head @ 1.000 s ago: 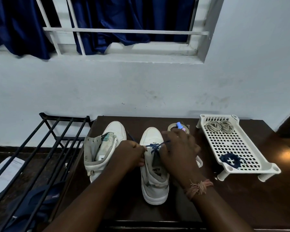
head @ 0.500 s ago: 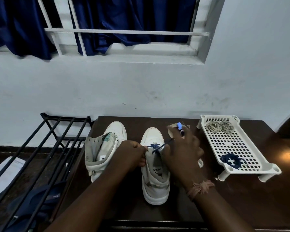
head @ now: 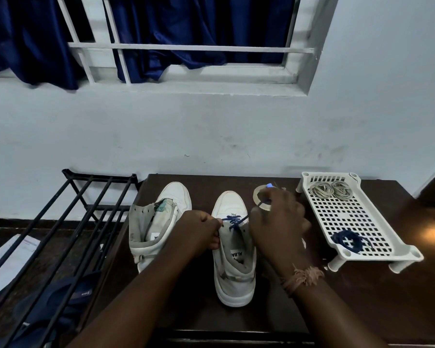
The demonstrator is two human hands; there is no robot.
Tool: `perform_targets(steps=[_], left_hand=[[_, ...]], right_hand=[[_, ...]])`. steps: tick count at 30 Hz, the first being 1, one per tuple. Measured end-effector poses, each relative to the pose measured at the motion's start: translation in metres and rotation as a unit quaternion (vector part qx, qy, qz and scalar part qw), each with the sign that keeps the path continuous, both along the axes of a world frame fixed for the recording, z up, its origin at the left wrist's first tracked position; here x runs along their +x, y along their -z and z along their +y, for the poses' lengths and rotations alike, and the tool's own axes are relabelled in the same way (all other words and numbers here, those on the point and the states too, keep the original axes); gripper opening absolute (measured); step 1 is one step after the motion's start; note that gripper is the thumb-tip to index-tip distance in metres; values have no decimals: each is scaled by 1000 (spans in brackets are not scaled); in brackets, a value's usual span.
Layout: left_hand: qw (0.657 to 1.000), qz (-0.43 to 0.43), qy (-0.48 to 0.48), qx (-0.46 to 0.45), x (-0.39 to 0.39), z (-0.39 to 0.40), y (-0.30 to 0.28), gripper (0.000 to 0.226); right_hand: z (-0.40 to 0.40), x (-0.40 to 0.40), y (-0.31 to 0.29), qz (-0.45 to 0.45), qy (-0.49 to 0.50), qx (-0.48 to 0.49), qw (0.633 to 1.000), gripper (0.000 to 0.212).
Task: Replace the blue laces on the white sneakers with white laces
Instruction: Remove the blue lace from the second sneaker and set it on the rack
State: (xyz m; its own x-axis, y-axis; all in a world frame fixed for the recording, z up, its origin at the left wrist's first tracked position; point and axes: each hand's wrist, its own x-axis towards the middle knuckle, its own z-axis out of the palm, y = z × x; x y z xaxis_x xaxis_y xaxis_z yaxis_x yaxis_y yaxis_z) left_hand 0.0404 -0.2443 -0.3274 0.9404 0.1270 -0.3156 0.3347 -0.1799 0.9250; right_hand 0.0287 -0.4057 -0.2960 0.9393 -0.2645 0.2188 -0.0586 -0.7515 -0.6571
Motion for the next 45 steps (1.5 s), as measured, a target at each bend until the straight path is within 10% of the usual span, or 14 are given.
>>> perform_targets(steps=[6, 12, 19, 25, 40, 45], left_hand=[[1000, -5, 0, 7, -1, 0, -1, 23], [1000, -3, -3, 6, -1, 1, -2, 24], [998, -43, 0, 49, -4, -9, -2, 26], [985, -99, 7, 144, -12, -21, 8, 24], [961, -56, 5, 271, 2, 12, 12, 8], [909, -187, 100, 358, -5, -8, 11, 39]], right_hand=[[14, -5, 21, 86, -115, -193, 971, 21], [6, 0, -2, -48, 60, 50, 996, 8], [9, -3, 20, 77, -41, -63, 994, 41], [9, 2, 35, 110, -83, 44, 990, 4], [-25, 11, 29, 160, -53, 111, 979, 10], [-19, 5, 32, 156, -75, 106, 979, 9]])
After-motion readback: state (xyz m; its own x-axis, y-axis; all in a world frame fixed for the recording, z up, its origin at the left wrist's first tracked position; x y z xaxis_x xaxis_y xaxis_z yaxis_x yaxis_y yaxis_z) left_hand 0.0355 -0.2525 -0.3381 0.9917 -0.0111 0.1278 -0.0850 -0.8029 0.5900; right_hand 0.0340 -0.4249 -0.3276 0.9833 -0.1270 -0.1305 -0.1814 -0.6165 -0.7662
